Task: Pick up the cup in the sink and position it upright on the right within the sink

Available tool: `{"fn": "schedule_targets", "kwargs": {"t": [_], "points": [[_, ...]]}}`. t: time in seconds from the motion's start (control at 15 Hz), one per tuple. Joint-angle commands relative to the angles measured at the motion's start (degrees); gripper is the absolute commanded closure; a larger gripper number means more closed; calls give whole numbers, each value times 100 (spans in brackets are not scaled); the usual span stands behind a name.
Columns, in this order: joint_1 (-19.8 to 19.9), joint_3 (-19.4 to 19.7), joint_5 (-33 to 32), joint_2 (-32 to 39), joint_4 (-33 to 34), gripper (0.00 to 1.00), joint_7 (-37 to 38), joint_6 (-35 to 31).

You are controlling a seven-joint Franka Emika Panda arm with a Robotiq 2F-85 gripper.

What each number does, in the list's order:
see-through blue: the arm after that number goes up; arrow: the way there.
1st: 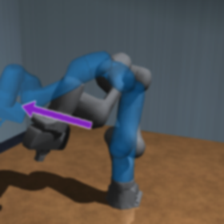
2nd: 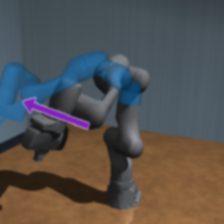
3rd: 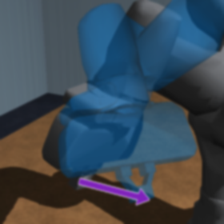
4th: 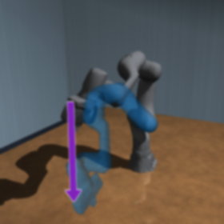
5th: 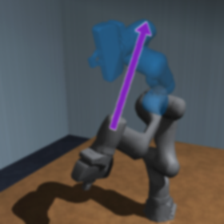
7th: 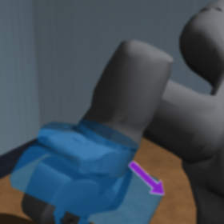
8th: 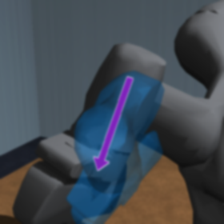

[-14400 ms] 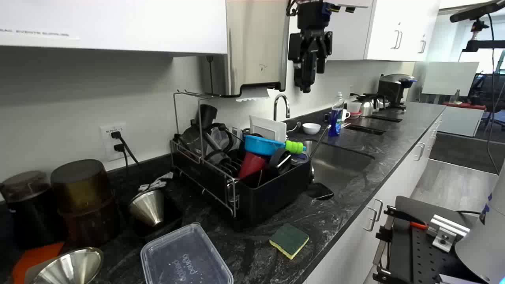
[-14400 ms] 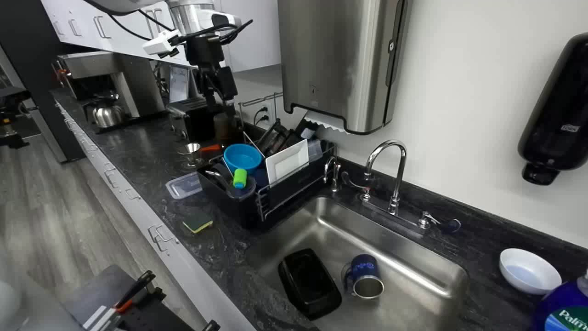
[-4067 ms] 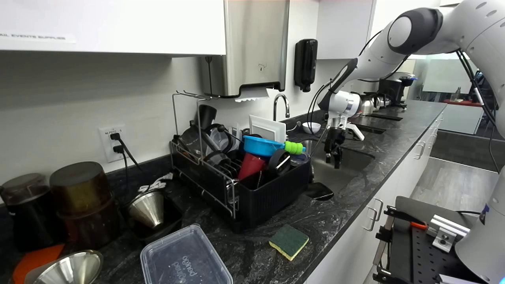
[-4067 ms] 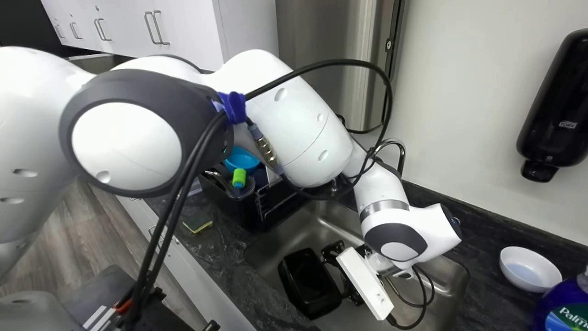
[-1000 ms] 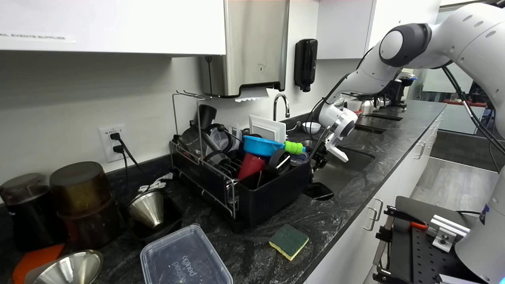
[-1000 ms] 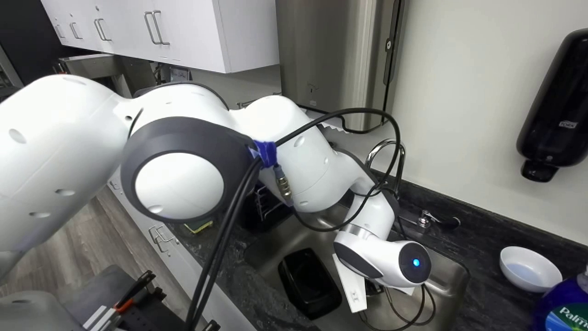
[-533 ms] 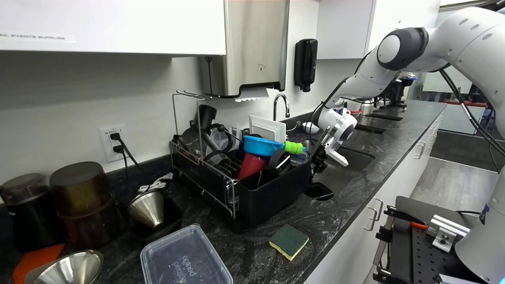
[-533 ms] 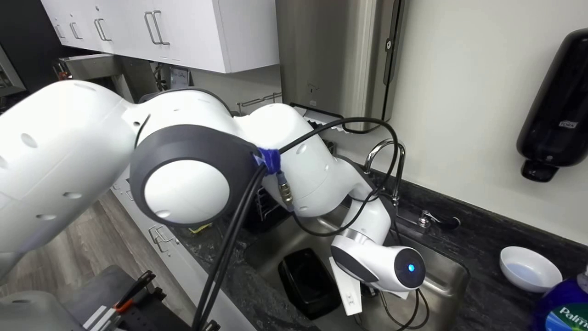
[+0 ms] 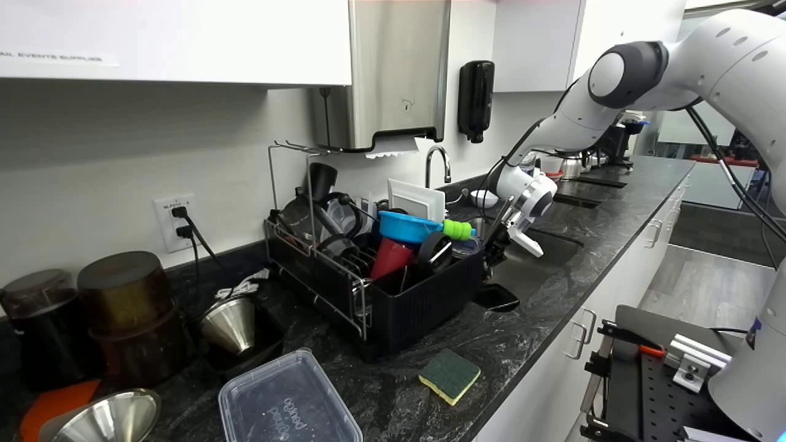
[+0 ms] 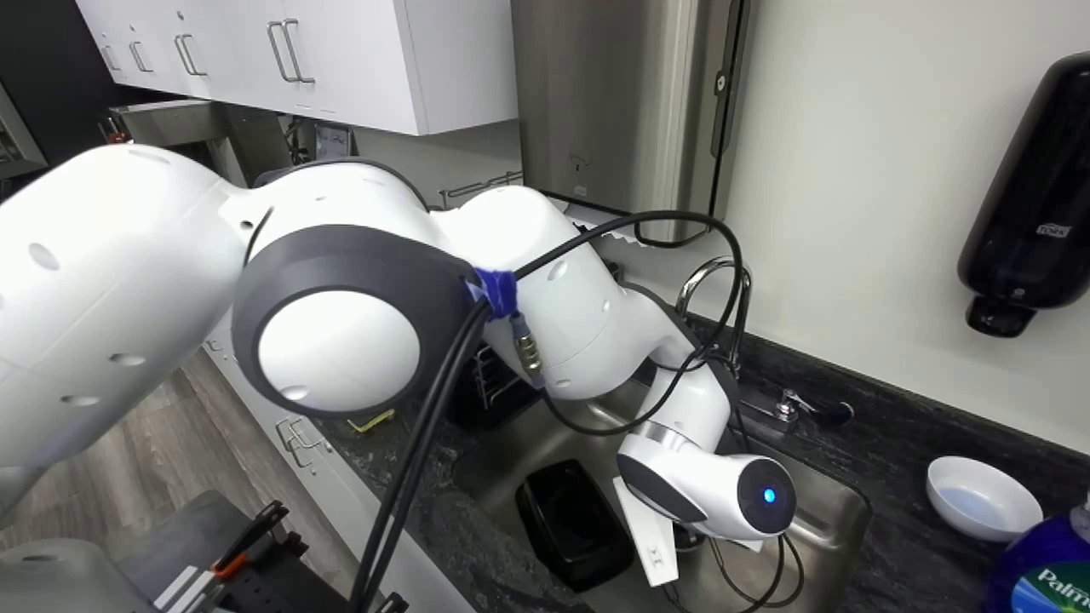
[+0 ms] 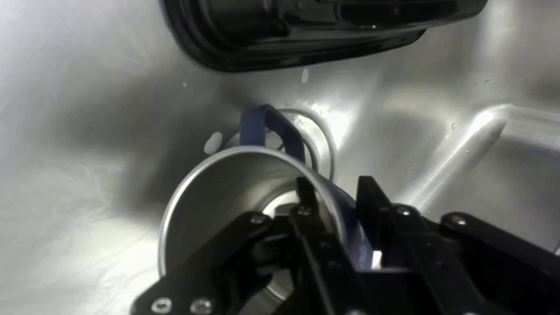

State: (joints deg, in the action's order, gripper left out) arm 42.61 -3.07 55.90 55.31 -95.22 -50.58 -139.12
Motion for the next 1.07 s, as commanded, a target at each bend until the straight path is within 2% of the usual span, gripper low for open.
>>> {"fn": "schedule_targets", "kwargs": {"t": [0.0, 0.07, 0.2, 0.4, 0.73, 1.0], "points": [[8, 47, 188, -209, -142, 97, -315, 7], [-28, 95, 144, -309, -183, 100, -353, -2], [-100, 206, 30, -460, -233, 98, -403, -53], [-303, 514, -459, -630, -311, 98, -443, -163], [-650, 924, -1700, -559, -226, 98, -107, -701], [-686, 941, -2778, -391, -176, 98, 290, -1198]]}}
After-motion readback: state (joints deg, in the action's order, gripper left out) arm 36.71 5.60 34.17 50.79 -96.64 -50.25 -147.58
